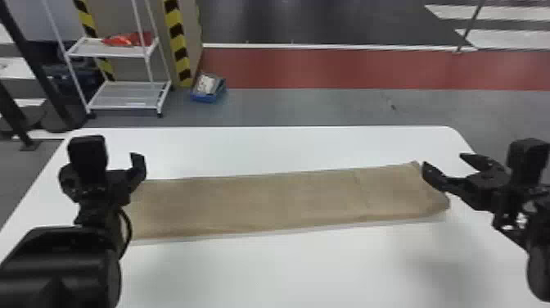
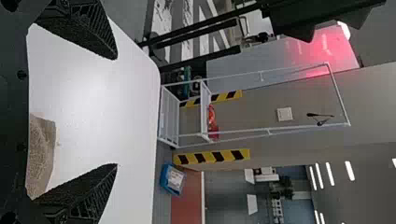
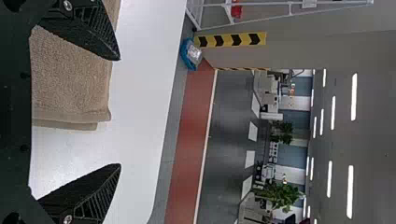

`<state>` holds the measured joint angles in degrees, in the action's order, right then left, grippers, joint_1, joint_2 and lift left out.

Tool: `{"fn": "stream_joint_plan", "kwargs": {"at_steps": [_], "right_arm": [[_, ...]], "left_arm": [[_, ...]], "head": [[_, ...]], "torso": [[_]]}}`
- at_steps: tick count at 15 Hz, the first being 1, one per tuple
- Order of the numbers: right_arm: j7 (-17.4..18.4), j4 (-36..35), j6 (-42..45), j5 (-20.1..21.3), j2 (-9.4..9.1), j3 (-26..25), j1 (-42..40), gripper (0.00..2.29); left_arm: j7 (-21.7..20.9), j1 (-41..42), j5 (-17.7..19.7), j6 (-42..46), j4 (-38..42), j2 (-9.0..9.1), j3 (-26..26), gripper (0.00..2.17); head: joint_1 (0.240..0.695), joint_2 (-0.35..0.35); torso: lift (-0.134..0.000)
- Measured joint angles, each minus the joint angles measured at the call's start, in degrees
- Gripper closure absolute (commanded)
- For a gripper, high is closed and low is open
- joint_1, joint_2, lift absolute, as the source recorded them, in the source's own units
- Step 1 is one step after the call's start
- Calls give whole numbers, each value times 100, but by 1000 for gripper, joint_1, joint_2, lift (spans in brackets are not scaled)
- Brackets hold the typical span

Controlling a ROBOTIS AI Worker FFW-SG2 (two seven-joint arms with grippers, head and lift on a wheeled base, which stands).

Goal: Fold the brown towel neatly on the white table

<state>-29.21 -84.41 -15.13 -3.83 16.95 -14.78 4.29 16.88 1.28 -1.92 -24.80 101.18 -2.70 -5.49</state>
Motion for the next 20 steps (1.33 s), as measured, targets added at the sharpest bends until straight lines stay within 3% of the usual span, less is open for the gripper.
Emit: {"fn": "stream_joint_plan", "kwargs": {"at_steps": [2, 4, 9, 13, 17, 20], "right_arm": [[-5, -870, -225, -155, -142, -147, -524, 70], [-3, -1783, -344, -352, -396, -276, -1097, 70], [145, -3189, -426, -512, -1028, -170, -2151, 70], [470, -3529, -133, -604, -1415, 171, -2683, 70], [739, -3539, 461, -609, -1637, 477, -3093, 80], [856, -3604, 492, -600, -1692, 600, -3176, 90]], "left_arm": [[-271, 328, 263, 283, 325, -1, 13, 66], [-365, 763, 408, 624, 701, 10, 220, 66], [-279, 1610, 263, 1476, 1372, 9, 1096, 66], [-199, 1914, -221, 2178, 1376, 14, 1545, 66], [-167, 2197, -339, 2750, 1219, 8, 1611, 66], [-172, 2367, -491, 2866, 1306, 7, 1645, 66]], "head": [[695, -29], [695, -35], [695, -72], [695, -79], [695, -69], [695, -60]], "torso": [[-119], [-119], [-119], [-119], [-119], [-119]]}}
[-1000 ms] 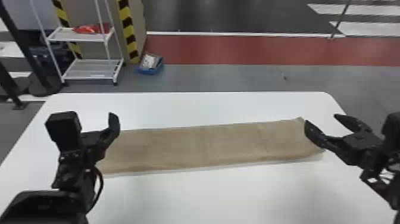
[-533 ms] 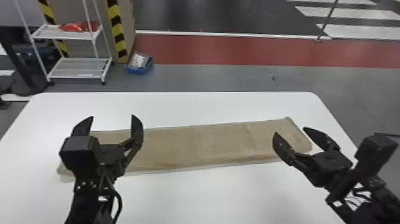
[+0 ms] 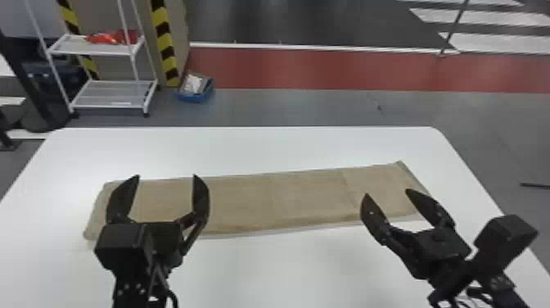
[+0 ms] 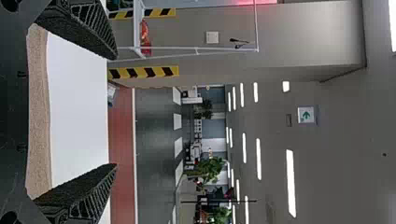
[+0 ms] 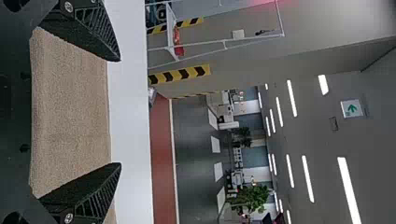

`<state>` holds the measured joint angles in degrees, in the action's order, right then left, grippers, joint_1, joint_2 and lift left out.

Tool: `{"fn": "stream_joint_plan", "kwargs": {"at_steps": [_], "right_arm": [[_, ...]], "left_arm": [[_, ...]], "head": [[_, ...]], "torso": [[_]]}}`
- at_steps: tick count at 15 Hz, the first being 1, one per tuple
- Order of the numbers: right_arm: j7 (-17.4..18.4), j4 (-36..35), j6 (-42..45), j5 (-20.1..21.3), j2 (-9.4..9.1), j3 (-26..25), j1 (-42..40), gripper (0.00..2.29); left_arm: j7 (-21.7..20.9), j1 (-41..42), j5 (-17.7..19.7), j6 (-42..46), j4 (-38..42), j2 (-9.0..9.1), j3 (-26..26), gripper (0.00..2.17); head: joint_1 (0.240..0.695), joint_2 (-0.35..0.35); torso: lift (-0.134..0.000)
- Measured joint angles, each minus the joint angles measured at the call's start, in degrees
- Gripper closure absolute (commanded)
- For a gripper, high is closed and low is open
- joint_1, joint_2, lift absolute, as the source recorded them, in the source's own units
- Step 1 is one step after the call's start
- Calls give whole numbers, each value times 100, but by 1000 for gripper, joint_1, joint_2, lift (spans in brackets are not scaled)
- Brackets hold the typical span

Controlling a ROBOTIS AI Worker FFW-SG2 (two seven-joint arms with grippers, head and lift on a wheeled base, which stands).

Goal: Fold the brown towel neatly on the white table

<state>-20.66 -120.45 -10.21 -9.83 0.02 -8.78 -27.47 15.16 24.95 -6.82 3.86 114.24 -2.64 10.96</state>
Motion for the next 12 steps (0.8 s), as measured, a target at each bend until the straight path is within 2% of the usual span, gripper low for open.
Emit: {"fn": "stream_joint_plan", "kwargs": {"at_steps": [12], "right_arm": [[44, -279, -219, -13, -2, -35, -118, 90]], "left_arm": [[-71, 155, -56, -101, 209, -9, -8, 66]], "head": [[695, -64]], "torso": [[-119]]}}
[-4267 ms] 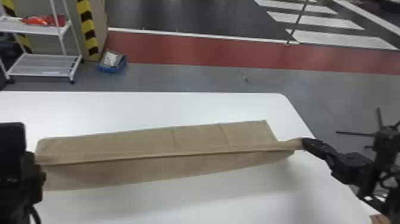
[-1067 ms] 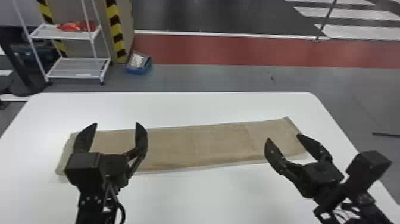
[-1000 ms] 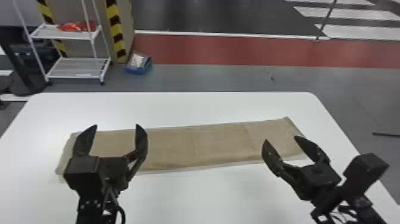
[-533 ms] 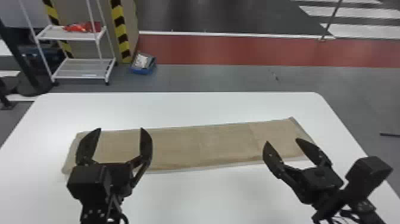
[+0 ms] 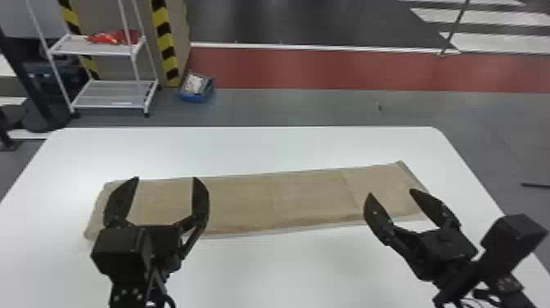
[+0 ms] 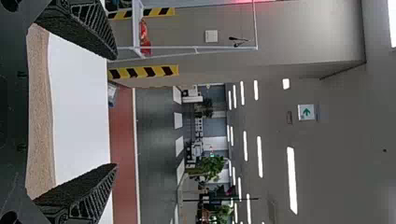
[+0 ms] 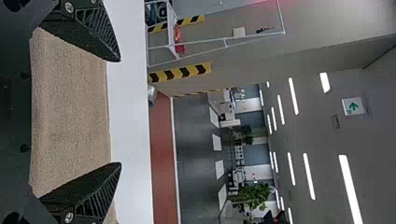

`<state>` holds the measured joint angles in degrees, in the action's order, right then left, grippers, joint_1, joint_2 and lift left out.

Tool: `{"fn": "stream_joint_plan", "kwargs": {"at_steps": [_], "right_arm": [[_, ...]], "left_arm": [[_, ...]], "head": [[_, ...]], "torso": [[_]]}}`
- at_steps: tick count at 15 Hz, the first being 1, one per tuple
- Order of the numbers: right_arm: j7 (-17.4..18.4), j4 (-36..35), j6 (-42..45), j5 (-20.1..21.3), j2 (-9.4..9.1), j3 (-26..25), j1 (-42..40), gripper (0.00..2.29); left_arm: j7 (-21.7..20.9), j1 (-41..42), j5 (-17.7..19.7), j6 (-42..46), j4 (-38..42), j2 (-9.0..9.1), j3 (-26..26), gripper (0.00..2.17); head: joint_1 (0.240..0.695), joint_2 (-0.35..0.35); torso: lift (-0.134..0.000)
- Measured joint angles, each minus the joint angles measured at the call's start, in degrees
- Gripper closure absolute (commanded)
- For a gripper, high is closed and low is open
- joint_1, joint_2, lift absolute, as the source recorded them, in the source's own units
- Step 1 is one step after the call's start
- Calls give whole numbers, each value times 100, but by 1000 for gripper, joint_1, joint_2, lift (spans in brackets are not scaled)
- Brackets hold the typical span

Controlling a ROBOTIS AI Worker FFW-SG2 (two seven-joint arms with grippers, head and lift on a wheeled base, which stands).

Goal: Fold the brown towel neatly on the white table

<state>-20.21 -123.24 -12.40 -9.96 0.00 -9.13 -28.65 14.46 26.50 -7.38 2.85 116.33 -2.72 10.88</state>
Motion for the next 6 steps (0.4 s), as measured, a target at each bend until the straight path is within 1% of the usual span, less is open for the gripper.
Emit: {"fn": "stream_joint_plan", "kwargs": {"at_steps": [6], "right_arm": [[-1, 0, -16, -4, 0, -7, 0, 90]], "left_arm": [[-4, 3, 4, -17, -5, 2, -19, 66]], "head": [[695, -63]], "torso": [[-119]]}}
